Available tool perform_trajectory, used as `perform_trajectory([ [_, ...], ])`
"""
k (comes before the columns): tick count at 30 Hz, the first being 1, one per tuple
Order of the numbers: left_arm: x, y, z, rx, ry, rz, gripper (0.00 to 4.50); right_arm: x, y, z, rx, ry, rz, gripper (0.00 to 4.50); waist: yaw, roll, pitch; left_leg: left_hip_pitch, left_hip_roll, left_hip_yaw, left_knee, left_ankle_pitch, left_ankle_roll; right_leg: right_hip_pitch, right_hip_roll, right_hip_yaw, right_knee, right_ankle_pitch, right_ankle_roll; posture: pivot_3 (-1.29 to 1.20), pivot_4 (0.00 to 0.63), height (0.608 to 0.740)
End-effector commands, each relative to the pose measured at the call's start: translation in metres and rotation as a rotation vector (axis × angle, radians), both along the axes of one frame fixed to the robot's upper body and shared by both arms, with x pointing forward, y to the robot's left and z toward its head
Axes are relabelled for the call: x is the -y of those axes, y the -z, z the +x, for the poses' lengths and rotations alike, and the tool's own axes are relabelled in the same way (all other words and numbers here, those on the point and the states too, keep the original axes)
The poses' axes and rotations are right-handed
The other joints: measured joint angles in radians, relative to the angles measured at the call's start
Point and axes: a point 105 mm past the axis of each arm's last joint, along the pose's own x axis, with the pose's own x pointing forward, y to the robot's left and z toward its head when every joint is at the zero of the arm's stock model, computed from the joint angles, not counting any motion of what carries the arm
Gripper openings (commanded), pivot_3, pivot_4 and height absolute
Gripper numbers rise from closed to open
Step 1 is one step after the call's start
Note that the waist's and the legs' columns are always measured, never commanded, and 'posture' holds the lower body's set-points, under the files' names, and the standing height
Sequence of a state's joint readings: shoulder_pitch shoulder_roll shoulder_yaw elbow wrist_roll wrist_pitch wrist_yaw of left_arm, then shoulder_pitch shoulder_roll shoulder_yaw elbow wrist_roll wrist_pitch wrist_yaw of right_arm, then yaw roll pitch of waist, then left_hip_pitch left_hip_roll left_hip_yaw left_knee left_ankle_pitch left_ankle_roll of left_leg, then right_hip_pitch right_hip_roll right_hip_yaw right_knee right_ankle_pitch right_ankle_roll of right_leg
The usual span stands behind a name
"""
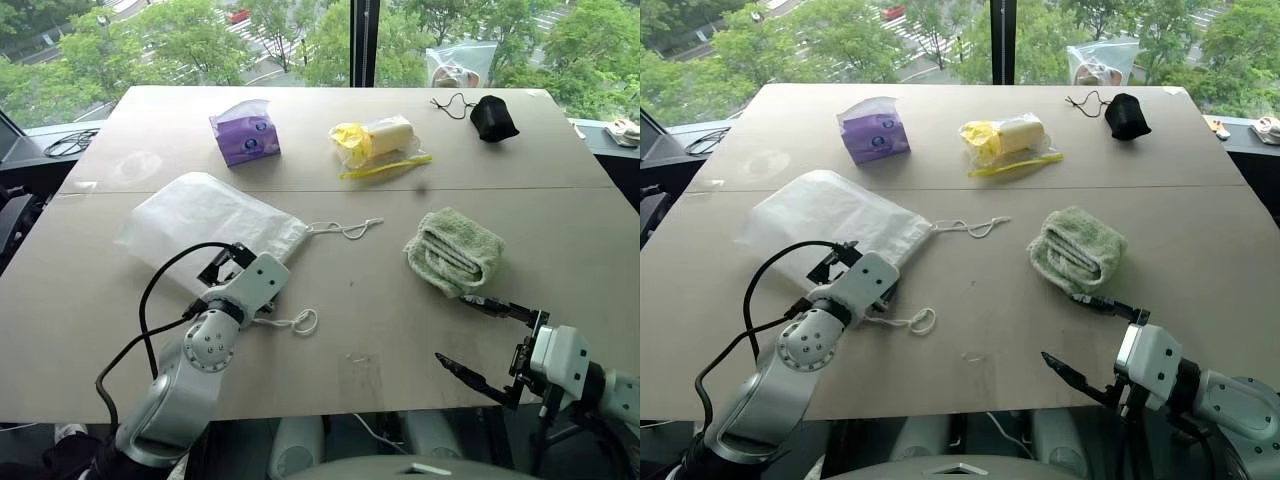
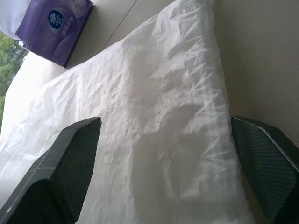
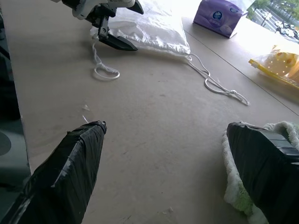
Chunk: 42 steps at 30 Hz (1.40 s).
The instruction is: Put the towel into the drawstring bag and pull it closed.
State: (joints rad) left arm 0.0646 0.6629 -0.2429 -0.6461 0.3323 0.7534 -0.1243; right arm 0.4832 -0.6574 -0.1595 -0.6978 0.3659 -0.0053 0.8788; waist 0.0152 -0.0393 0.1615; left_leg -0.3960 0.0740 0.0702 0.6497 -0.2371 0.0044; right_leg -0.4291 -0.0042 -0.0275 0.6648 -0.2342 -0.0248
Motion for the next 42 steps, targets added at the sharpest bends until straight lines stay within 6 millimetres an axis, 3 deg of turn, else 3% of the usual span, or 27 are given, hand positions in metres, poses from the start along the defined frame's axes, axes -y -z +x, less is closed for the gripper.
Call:
perform_trajectory([
  [1, -0.004, -0.013, 0.002, 0.11, -0.017, 0.047, 4.49, -0.003, -0.008, -0.003, 0.024, -0.024, 0.006, 4.44, 0.0, 0.0, 0.0, 0.0, 0.0, 0.0, 0.0, 0.0, 0.0, 0.0, 0.0, 0.0, 0.0, 0.0, 0.0, 0.0, 0.15, 0.74],
  [5, -0.016, -0.011, 0.004, 0.176, -0.113, 0.123, 4.49, -0.004, -0.005, -0.003, 0.01, -0.023, 0.007, 4.44, 0.0, 0.0, 0.0, 0.0, 0.0, 0.0, 0.0, 0.0, 0.0, 0.0, 0.0, 0.0, 0.0, 0.0, 0.0, 0.0, 0.15, 0.74],
  [10, -0.016, -0.011, 0.011, 0.188, -0.121, 0.117, 4.49, -0.003, -0.002, -0.003, -0.002, -0.015, 0.008, 4.44, 0.0, 0.0, 0.0, 0.0, 0.0, 0.0, 0.0, 0.0, 0.0, 0.0, 0.0, 0.0, 0.0, 0.0, 0.0, 0.0, 0.15, 0.74],
  [11, -0.019, -0.012, 0.014, 0.196, -0.136, 0.129, 3.92, -0.002, -0.002, -0.001, -0.004, -0.009, 0.009, 4.5, 0.0, 0.0, 0.0, 0.0, 0.0, 0.0, 0.0, 0.0, 0.0, 0.0, 0.0, 0.0, 0.0, 0.0, 0.0, 0.0, 0.15, 0.74],
  [14, -0.024, -0.013, 0.021, 0.205, -0.144, 0.143, 2.74, -0.002, -0.001, 0.001, -0.005, -0.001, 0.01, 4.5, 0.0, 0.0, 0.0, 0.0, 0.0, 0.0, 0.0, 0.0, 0.0, 0.0, 0.0, -0.001, 0.001, 0.001, 0.001, 0.0, 0.15, 0.74],
  [19, -0.043, -0.012, 0.028, 0.184, -0.21, 0.075, 0.16, -0.004, 0.001, 0.005, -0.002, 0.007, 0.013, 4.5, -0.001, 0.0, 0.0, 0.0, 0.0, 0.0, 0.0, 0.0, 0.0, 0.0, 0.0, 0.0, 0.001, 0.002, 0.003, 0.0, 0.15, 0.74],
  [20, -0.05, -0.011, 0.03, 0.175, -0.222, 0.066, 0.05, -0.004, 0.002, 0.007, -0.005, 0.023, 0.009, 4.5, -0.001, 0.0, 0.0, 0.0, 0.0, 0.0, 0.0, 0.0, 0.0, 0.0, 0.0, -0.001, 0.001, 0.002, 0.003, 0.0, 0.15, 0.74],
  [24, -0.078, -0.022, 0.042, 0.186, -0.244, -0.077, 0.05, -0.005, 0.003, 0.017, 0.004, 0.08, 0.015, 4.5, -0.001, 0.0, 0.0, 0.0, 0.0, 0.0, 0.0, 0.0, 0.0, 0.0, 0.0, -0.001, 0.001, 0.002, 0.003, 0.0, 0.15, 0.74],
  [29, -0.056, -0.043, 0.048, -0.004, 0.044, -0.729, 0.05, 0.003, 0.006, 0.045, 0.013, 0.226, -0.111, 4.5, -0.001, -0.001, -0.001, 0.0, 0.0, 0.0, 0.002, 0.0, 0.0, 0.0, 0.0, -0.001, 0.003, 0.002, 0.003, 0.0, 0.15, 0.74],
  [35, -0.04, -0.079, 0.021, -0.353, 0.313, -1.334, 0.05, 0.011, -0.007, 0.068, -0.011, 0.303, -0.093, 4.5, -0.005, -0.002, 0.0, -0.002, -0.001, 0.001, 0.004, 0.0, 0.0, -0.001, 0.004, -0.003, 0.006, 0.002, 0.004, 0.0, 0.15, 0.74],
  [39, -0.037, -0.078, 0.015, -0.427, 0.31, -1.351, 0.05, 0.014, -0.009, 0.078, -0.017, 0.333, -0.078, 4.5, -0.007, -0.001, 0.0, 0.0, -0.002, 0.0, 0.004, 0.0, 0.0, -0.001, 0.004, -0.003, 0.008, 0.002, 0.004, 0.0, 0.15, 0.74],
  [42, -0.033, -0.056, 0.018, -0.424, 0.243, -1.103, 0.05, 0.006, -0.008, 0.077, -0.013, 0.3, -0.06, 4.5, -0.008, -0.002, 0.0, 0.001, -0.002, 0.0, 0.004, 0.0, 0.0, -0.001, 0.004, -0.001, 0.009, 0.002, 0.004, 0.0, 0.15, 0.74],
])
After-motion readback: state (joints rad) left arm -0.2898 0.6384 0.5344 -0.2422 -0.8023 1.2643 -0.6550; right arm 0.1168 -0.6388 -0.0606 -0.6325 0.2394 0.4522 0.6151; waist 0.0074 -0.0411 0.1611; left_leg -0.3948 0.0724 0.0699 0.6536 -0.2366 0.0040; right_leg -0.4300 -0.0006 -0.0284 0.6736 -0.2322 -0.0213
